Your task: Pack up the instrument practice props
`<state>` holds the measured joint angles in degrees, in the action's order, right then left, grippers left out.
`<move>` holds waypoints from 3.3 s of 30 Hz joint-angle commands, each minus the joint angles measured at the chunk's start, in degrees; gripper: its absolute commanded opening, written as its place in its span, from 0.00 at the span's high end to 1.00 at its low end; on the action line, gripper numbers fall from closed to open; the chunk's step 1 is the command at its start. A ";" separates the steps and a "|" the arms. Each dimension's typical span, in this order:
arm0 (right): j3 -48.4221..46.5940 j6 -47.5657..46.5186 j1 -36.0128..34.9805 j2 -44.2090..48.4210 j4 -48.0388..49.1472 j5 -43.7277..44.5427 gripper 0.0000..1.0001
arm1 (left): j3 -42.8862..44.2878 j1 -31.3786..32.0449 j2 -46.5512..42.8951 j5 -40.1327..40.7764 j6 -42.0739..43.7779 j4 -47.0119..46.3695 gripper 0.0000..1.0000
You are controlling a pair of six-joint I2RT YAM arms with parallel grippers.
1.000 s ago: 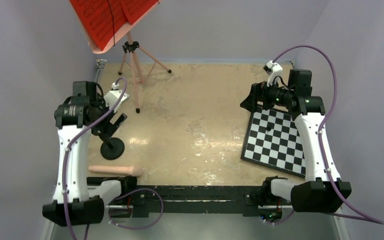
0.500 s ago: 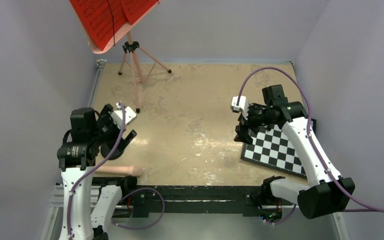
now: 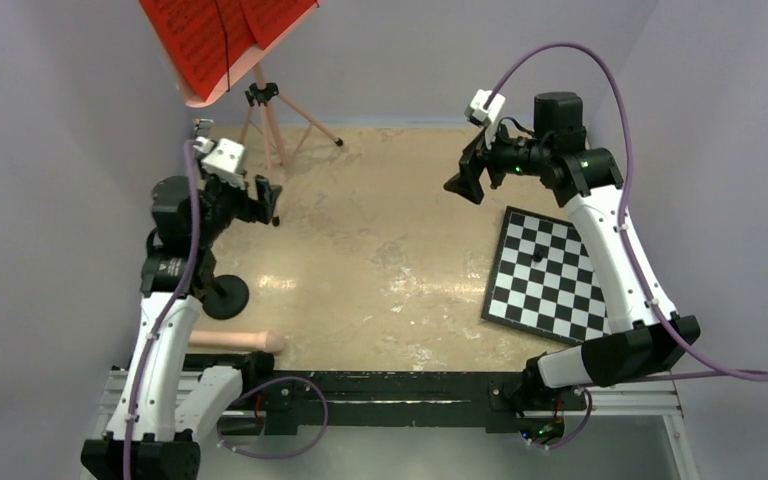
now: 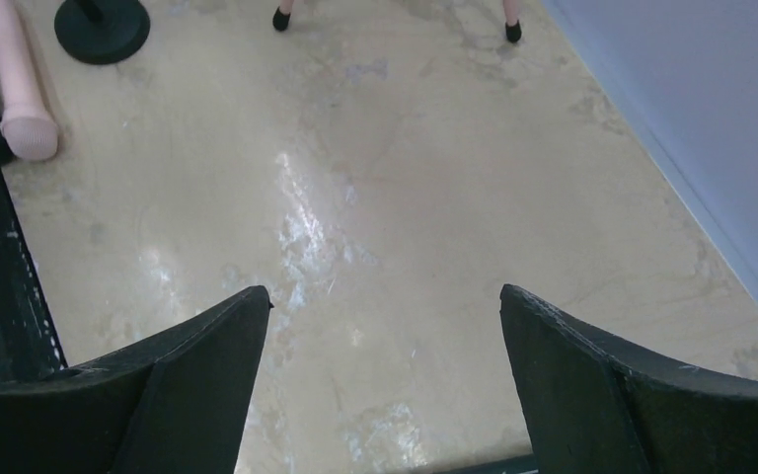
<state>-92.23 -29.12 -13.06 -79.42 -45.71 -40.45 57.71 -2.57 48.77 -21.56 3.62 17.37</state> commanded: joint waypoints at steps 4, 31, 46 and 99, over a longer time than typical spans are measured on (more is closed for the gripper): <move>-6.12 10.29 0.07 -3.98 6.71 -2.94 0.11 | -0.21 15.25 12.59 11.30 -1.88 -10.26 0.28; 4.06 13.17 0.57 0.15 10.90 -4.53 0.07 | 15.11 11.45 47.95 35.45 -5.57 -28.55 0.35; 1.84 12.50 0.55 -1.45 7.63 -4.64 0.07 | 18.37 10.21 54.23 29.46 -4.20 -29.53 0.87; -29.07 16.21 -6.86 -17.86 15.47 -3.61 0.05 | 10.93 6.19 43.90 -11.16 -21.14 -25.61 1.00</move>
<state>-122.10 -13.85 -19.97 -101.69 -32.97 -44.29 68.66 1.69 96.49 -22.31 -7.18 -8.01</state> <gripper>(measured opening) 0.952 0.225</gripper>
